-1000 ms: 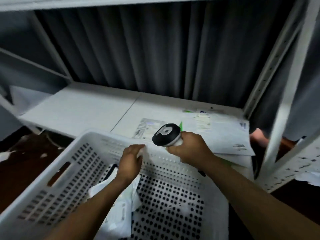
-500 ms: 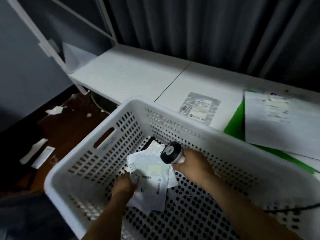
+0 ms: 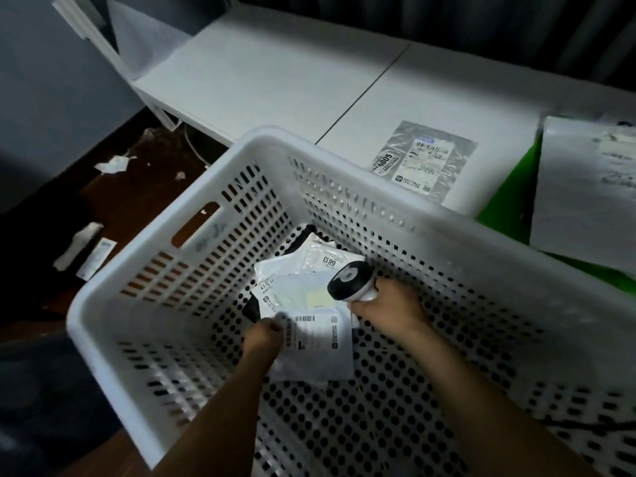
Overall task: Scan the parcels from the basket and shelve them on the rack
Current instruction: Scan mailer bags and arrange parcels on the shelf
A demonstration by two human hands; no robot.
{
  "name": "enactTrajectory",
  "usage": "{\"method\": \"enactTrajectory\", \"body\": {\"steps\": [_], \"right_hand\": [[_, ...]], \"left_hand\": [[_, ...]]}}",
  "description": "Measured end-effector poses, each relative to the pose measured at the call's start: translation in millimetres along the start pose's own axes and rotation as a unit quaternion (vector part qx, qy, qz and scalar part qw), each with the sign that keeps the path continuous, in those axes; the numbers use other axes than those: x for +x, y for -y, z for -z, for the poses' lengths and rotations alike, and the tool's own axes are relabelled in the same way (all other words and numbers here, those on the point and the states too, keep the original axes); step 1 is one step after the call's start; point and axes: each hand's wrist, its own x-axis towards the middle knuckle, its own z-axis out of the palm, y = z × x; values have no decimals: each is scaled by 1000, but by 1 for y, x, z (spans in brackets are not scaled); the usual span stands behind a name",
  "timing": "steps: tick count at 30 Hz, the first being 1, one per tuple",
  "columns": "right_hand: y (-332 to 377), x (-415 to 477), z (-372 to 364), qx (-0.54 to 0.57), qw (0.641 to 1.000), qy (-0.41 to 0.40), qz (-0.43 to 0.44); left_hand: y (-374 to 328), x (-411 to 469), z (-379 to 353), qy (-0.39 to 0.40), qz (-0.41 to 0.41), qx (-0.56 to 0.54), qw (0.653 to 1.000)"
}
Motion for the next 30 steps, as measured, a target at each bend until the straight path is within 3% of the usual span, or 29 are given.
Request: {"method": "enactTrajectory", "body": {"steps": [5, 8, 13, 23, 26, 30], "right_hand": [[-3, -13, 13, 60, 998, -2, -5], [-8, -23, 14, 68, 998, -14, -3], [-26, -30, 7, 35, 999, -9, -16], [4, -24, 22, 58, 998, 8, 6], [22, -42, 35, 70, 997, 0, 32], [46, -76, 56, 138, 989, -18, 53]], "left_hand": [[-8, -16, 7, 49, 13, -62, 997], [-12, -19, -2, 61, 25, -157, 985], [-25, -15, -25, -73, -43, -115, 990], [-26, -37, 7, -145, -106, -233, 956], [-25, -49, 38, -146, -158, -279, 936], [-30, -89, 84, -165, -265, -367, 876]]}}
